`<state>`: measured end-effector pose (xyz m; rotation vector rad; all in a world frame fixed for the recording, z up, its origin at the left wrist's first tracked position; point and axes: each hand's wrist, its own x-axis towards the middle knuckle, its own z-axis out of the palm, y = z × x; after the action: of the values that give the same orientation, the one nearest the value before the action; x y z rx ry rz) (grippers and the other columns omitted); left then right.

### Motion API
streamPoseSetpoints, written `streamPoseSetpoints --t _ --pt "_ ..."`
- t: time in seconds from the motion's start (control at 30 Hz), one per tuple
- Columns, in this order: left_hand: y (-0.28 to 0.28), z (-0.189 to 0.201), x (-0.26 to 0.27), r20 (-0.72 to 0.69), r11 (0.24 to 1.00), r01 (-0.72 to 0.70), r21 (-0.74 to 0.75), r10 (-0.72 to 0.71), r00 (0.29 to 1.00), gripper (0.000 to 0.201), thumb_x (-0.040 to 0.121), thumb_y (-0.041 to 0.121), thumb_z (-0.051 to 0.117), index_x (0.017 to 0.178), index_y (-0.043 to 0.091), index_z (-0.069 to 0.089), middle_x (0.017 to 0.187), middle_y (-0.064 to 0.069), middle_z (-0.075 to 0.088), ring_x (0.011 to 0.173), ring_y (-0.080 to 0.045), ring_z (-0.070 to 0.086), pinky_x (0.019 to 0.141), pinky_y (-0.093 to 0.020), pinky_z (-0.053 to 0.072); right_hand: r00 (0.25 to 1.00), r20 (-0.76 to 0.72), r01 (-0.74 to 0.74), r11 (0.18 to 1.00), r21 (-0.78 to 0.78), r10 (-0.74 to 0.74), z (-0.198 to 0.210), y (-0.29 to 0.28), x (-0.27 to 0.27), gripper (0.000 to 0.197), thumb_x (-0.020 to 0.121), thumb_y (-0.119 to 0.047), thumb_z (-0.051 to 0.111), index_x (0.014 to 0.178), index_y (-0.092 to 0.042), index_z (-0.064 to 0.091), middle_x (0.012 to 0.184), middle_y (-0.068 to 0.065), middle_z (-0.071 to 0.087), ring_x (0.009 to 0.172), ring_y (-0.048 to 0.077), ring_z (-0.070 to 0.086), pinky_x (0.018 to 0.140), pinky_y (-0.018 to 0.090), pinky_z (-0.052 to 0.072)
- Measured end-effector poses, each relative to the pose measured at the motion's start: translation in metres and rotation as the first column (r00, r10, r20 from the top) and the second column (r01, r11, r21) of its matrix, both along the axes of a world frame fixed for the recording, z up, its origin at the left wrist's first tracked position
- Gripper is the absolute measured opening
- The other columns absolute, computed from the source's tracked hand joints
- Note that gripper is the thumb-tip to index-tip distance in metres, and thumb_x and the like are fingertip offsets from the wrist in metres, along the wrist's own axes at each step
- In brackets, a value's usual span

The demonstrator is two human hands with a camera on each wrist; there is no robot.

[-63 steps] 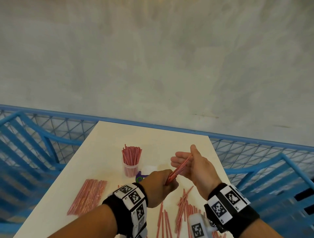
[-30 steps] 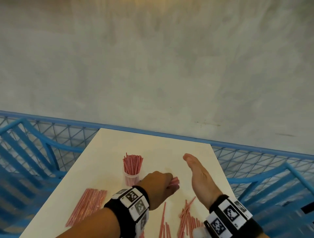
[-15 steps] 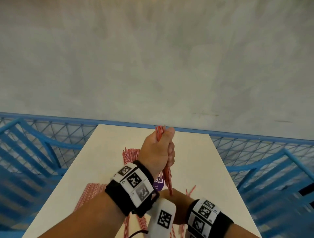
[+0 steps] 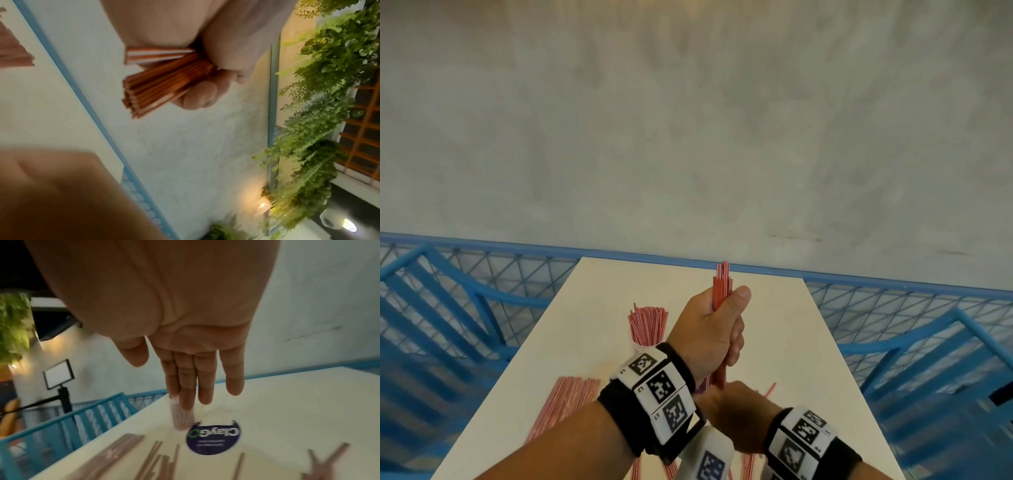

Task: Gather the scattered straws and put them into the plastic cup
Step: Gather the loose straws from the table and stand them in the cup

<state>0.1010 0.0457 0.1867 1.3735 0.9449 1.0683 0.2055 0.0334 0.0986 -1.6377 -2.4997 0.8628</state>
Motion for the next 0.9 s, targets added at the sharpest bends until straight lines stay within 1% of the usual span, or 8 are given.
streamPoseSetpoints --t 0.13,0.2,0.3,0.4,0.47,0.6,0.73,0.9 --pt "0.004 -0.014 -0.017 -0.213 0.993 0.055 0.108 -0.031 0.977 0.036 0.097 0.039 0.046 0.071 0.014 0.042 0.050 0.001 0.041 0.037 -0.008 0.039 0.044 -0.024 0.038 0.960 -0.133 0.258 0.962 0.086 -0.246 0.030 0.010 0.042 0.031 0.099 -0.020 0.032 0.084 -0.006 0.056 0.085 0.005 0.059 0.085 0.024 0.057 0.080 0.035 0.047" --pt "0.009 -0.027 -0.022 -0.402 0.977 0.124 0.175 -0.044 0.914 0.039 0.095 0.042 0.048 0.067 0.018 0.036 0.052 0.008 0.033 0.041 -0.005 0.029 0.048 -0.023 0.030 0.869 -0.358 0.412 0.900 0.141 -0.342 0.061 0.014 0.053 0.031 0.100 -0.029 0.036 0.094 -0.015 0.064 0.091 -0.009 0.065 0.090 0.009 0.059 0.081 0.022 0.045" --pt "0.009 -0.044 -0.020 -0.619 0.962 0.203 0.185 -0.046 0.784 0.040 0.093 0.044 0.052 0.063 0.022 0.037 0.055 0.008 0.035 0.051 -0.009 0.032 0.056 -0.026 0.033 0.735 -0.625 0.437 0.889 0.138 -0.264 0.099 0.013 0.045 0.033 0.098 -0.037 0.036 0.116 -0.024 0.061 0.111 -0.018 0.062 0.105 -0.010 0.053 0.087 0.008 0.037" --pt "0.003 -0.050 -0.009 -0.642 0.956 0.240 0.170 -0.077 0.763 0.035 0.090 0.037 0.055 0.062 0.020 0.043 0.055 0.006 0.044 0.051 -0.013 0.040 0.055 -0.027 0.036 0.784 -0.581 0.316 0.946 0.070 -0.218 0.102 0.003 0.019 0.043 0.099 -0.042 0.030 0.135 -0.027 0.045 0.133 -0.017 0.049 0.121 -0.005 0.042 0.096 0.008 0.031" --pt "0.001 -0.051 -0.006 -0.671 0.941 0.256 0.220 -0.045 0.740 0.030 0.090 0.031 0.054 0.062 0.021 0.046 0.058 0.004 0.049 0.054 -0.015 0.047 0.055 -0.026 0.036 0.827 -0.527 0.253 0.967 0.038 -0.196 0.090 -0.001 0.008 0.044 0.099 -0.045 0.029 0.139 -0.030 0.039 0.141 -0.014 0.044 0.126 -0.002 0.038 0.105 0.022 0.035" --pt "0.005 -0.056 -0.013 -0.627 0.964 0.186 0.191 -0.026 0.779 0.039 0.086 0.031 0.059 0.052 0.018 0.044 0.049 0.001 0.043 0.048 -0.016 0.038 0.054 -0.030 0.036 0.793 -0.563 0.288 0.958 0.011 -0.232 0.089 0.002 0.006 0.043 0.099 -0.044 0.028 0.140 -0.032 0.036 0.144 -0.015 0.040 0.128 -0.002 0.035 0.107 0.023 0.028" --pt "-0.001 -0.054 -0.009 -0.708 0.929 0.253 0.272 0.015 0.706 0.032 0.093 0.033 0.049 0.084 0.007 0.065 0.074 -0.009 0.064 0.068 -0.021 0.056 0.066 -0.031 0.047 0.818 -0.532 0.248 0.969 -0.013 -0.217 0.083 0.001 0.001 0.048 0.096 -0.052 0.026 0.141 -0.037 0.031 0.146 -0.017 0.036 0.131 0.001 0.033 0.112 0.037 0.032" --pt "0.010 -0.078 -0.024 -0.640 0.984 0.136 0.112 -0.033 0.767 0.034 0.085 0.038 0.057 0.057 0.021 0.046 0.054 0.005 0.045 0.052 -0.015 0.042 0.058 -0.035 0.045 0.795 -0.547 0.298 0.954 -0.025 -0.263 0.074 0.007 0.012 0.044 0.099 -0.044 0.028 0.141 -0.032 0.034 0.144 -0.017 0.038 0.133 -0.001 0.031 0.110 0.022 0.023"
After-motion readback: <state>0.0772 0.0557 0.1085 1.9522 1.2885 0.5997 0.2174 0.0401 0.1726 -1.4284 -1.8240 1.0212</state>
